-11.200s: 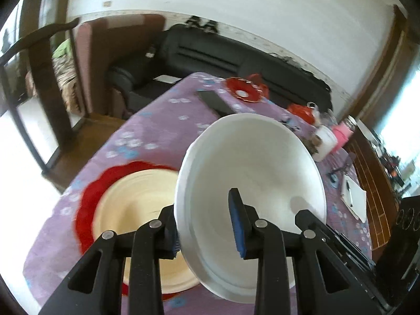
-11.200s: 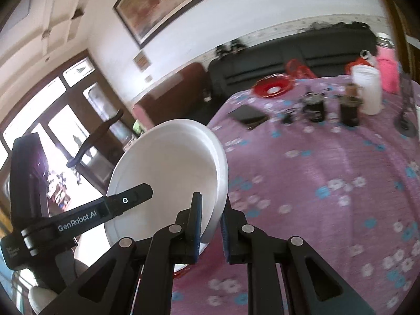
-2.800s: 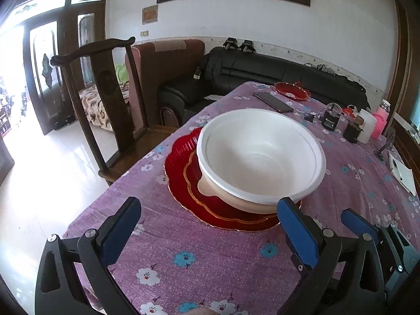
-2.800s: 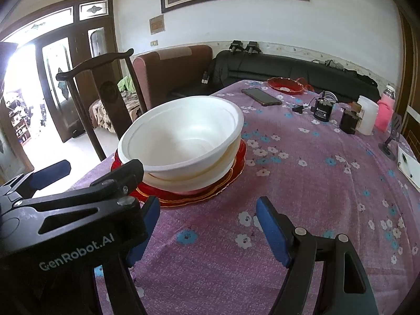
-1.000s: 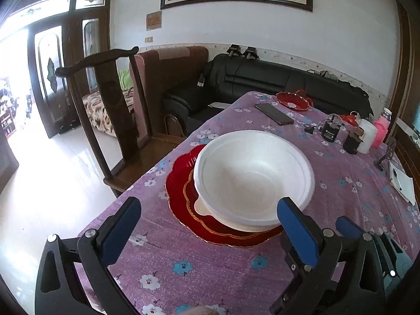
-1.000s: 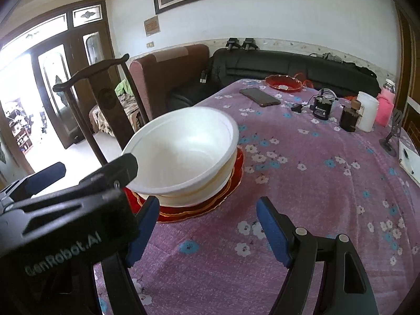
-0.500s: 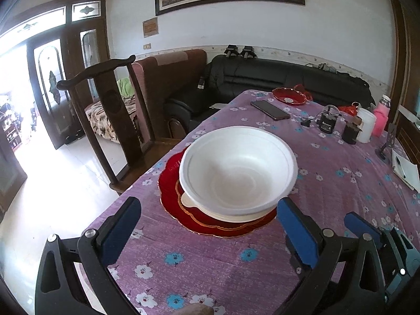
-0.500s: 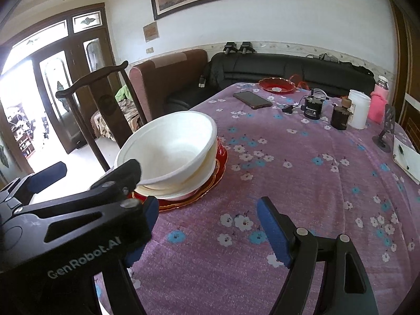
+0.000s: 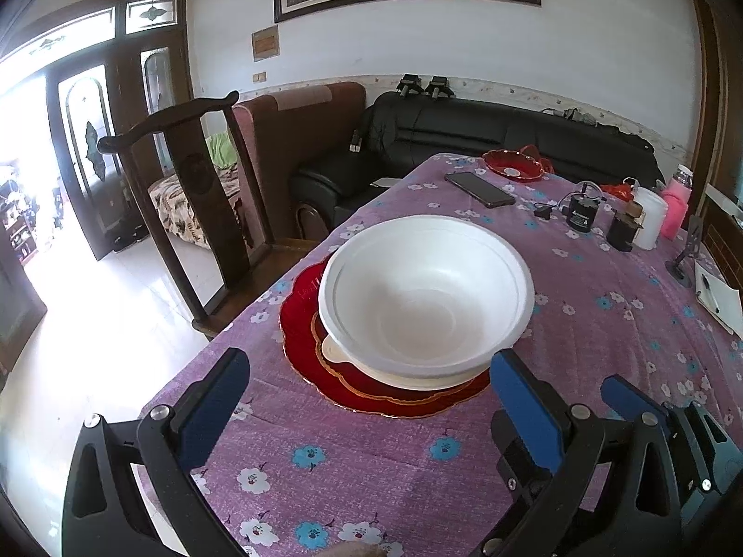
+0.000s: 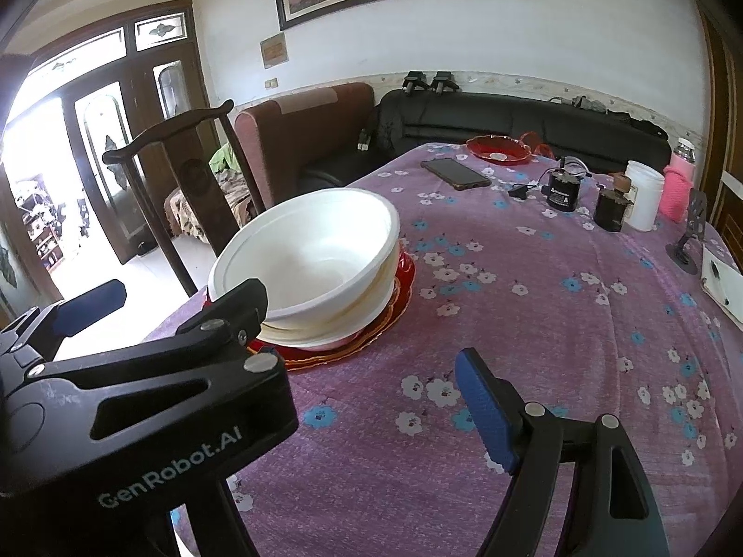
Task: Organize plates and bowls
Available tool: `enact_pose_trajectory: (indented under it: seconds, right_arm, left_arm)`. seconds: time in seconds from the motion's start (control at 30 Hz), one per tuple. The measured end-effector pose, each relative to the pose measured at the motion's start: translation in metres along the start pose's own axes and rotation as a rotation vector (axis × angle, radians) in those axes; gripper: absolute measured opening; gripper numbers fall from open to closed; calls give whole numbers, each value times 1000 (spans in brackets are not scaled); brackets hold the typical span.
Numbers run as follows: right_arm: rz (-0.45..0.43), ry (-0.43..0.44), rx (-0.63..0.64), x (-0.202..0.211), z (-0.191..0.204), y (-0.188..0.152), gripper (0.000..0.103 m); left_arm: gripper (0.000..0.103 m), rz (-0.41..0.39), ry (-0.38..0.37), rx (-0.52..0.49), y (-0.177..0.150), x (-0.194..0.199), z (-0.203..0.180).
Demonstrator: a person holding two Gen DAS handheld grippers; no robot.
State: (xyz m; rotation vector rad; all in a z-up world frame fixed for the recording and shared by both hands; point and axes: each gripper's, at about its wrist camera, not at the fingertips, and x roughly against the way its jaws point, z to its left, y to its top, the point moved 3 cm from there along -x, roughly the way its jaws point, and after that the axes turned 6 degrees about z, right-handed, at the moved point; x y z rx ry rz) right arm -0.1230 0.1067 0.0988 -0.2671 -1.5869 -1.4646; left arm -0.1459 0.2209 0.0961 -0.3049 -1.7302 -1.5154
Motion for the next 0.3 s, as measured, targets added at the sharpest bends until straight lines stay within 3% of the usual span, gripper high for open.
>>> enact_pose_trajectory:
  seconds: [0.3]
  right_arm:
    - [2,5,-16,-1,-3,0,82]
  left_arm:
    - [103,2,22,8,0,-4,1]
